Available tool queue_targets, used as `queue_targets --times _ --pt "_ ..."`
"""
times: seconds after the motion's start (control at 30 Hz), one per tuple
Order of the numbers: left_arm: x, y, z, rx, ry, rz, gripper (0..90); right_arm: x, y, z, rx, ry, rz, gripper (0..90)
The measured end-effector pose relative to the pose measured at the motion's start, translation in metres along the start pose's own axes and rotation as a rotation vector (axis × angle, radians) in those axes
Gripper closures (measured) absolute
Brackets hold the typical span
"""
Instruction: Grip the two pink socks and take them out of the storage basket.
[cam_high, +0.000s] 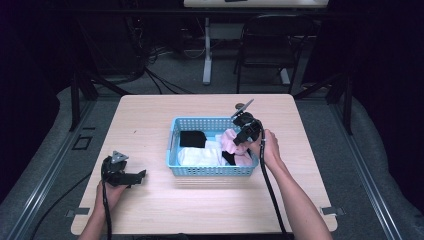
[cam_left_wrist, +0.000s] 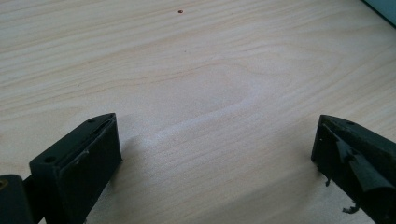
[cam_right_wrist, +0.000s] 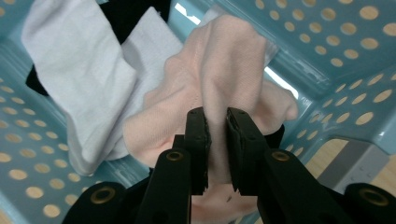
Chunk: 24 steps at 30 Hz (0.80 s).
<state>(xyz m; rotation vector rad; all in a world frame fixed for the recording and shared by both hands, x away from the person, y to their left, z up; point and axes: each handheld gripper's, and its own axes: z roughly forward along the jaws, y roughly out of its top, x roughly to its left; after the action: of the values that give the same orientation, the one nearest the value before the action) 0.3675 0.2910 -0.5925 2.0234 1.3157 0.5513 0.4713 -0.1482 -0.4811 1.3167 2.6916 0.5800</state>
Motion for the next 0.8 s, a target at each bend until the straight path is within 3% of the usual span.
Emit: queue_targets --times 0.17,0.2,0.47,0.8 --pt "0.0 0.0 0.0 0.0 0.0 0.0 1.2 0.003 0.001 -0.012 -0.046 0.002 -0.013 79.2" --pt "0.0 0.0 0.0 0.0 0.0 -0.001 1.2 0.003 0.002 -0.015 -0.027 -0.002 -0.023 79.2" --pt "0.0 0.0 0.0 0.0 0.0 0.0 1.2 0.005 0.004 -0.029 -0.059 0.014 -0.018 80.2" --pt "0.0 0.0 0.0 0.0 0.0 0.0 1.2 0.006 0.003 -0.05 -0.057 0.025 -0.029 80.0"
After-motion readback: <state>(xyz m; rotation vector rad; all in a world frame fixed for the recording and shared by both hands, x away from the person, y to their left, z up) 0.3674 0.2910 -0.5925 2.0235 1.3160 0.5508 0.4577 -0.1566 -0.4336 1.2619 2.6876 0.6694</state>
